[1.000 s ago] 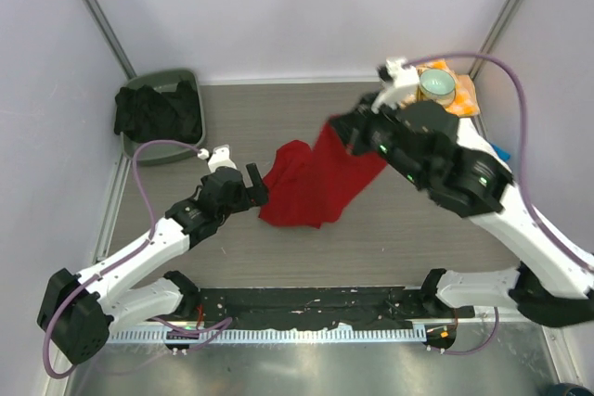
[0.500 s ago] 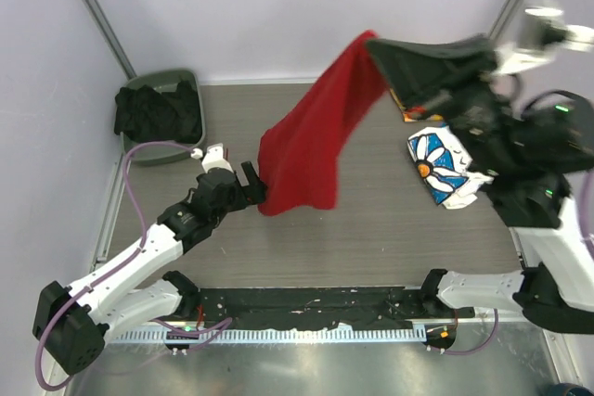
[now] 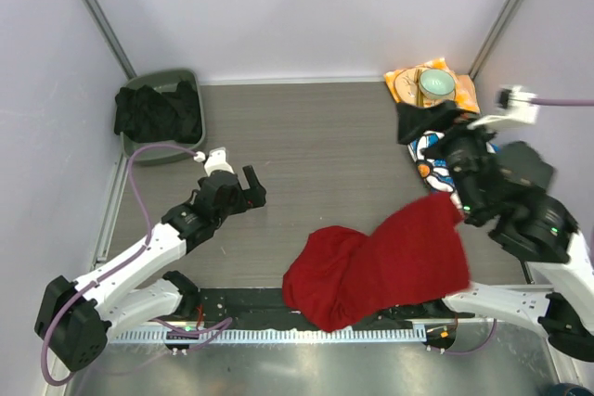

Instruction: Fold and stack the t-shirts

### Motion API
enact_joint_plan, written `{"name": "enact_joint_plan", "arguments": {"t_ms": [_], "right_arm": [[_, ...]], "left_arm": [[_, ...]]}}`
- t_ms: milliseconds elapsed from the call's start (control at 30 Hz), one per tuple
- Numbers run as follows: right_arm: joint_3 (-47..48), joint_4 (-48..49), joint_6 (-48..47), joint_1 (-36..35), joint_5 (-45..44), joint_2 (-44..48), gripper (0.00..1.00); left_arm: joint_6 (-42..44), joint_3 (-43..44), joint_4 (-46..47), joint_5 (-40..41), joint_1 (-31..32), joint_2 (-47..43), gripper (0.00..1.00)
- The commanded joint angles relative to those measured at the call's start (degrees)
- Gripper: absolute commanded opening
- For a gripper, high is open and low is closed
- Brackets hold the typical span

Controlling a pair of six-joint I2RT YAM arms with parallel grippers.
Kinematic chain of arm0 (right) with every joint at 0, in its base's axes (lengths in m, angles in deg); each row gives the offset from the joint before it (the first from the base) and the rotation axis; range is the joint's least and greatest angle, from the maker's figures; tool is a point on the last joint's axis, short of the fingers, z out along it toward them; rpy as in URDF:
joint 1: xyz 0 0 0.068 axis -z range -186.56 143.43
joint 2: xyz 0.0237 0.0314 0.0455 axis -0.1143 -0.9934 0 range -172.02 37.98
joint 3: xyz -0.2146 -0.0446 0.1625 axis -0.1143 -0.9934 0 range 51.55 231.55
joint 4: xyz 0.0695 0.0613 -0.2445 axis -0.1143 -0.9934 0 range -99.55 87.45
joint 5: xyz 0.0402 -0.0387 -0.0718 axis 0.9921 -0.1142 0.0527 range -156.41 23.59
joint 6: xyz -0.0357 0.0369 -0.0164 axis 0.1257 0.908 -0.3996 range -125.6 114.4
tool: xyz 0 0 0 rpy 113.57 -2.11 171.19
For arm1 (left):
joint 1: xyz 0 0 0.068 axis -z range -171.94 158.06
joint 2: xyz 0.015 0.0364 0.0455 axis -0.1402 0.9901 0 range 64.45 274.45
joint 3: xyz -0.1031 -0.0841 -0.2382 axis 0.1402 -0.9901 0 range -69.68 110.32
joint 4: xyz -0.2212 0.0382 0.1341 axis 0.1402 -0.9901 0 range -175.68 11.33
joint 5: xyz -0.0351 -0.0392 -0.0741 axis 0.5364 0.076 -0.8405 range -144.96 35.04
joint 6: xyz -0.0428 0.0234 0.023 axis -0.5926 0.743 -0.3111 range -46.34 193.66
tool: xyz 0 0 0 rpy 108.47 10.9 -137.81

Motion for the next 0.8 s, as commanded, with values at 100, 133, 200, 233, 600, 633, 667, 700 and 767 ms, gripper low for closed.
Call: {"name": "enact_joint_plan", "arguments": {"t_ms": [100,133,200,233,600,633,667,700,767], "right_arm": [[0.73,-11.52,2.84,-0.15,7.67,-7.06,0.98],[0.91,-13.87,3.28,-0.15,11.14,-8.81,0.98],[-0.31,-15.47,4.59,-0.15,24.79,-13.80,0.98],[-1.71,-15.48,5.13,-0.15,30.19,-15.23,0.98],[-36.26,-3.61,14.00,-6.38,49.32,-24.20,0.87],[-38.27,-3.09,14.62,-9.17,49.06,-24.82,0.87],[-38.90,-3.09,14.97,-10.33,49.05,-26.13,0.87],[-39.25,-3.09,15.58,-11.48,48.44,-26.58,0.87],[-40.13,-2.21,16.90,-14.64,48.44,-27.72,0.87]], "left_arm": [[0.75,-0.48,5.57,-1.34,-0.41,2.47,1.00],[0.75,-0.57,5.58,-1.25,-0.32,2.47,1.00],[0.84,-1.10,5.23,-1.16,-0.41,2.21,1.00],[0.93,-1.28,5.14,-1.25,-0.32,2.04,1.00],[-0.04,-0.92,-2.51,0.07,-5.15,-5.87,1.00],[-0.04,-1.28,-2.42,-0.98,-5.77,-7.35,1.00],[-0.39,-1.54,-2.42,-1.16,-6.38,-7.98,1.00],[-0.65,-2.06,-2.42,-1.16,-6.56,-8.51,1.00],[-1.01,-2.42,-1.90,-1.69,-6.65,-9.39,1.00]]}}
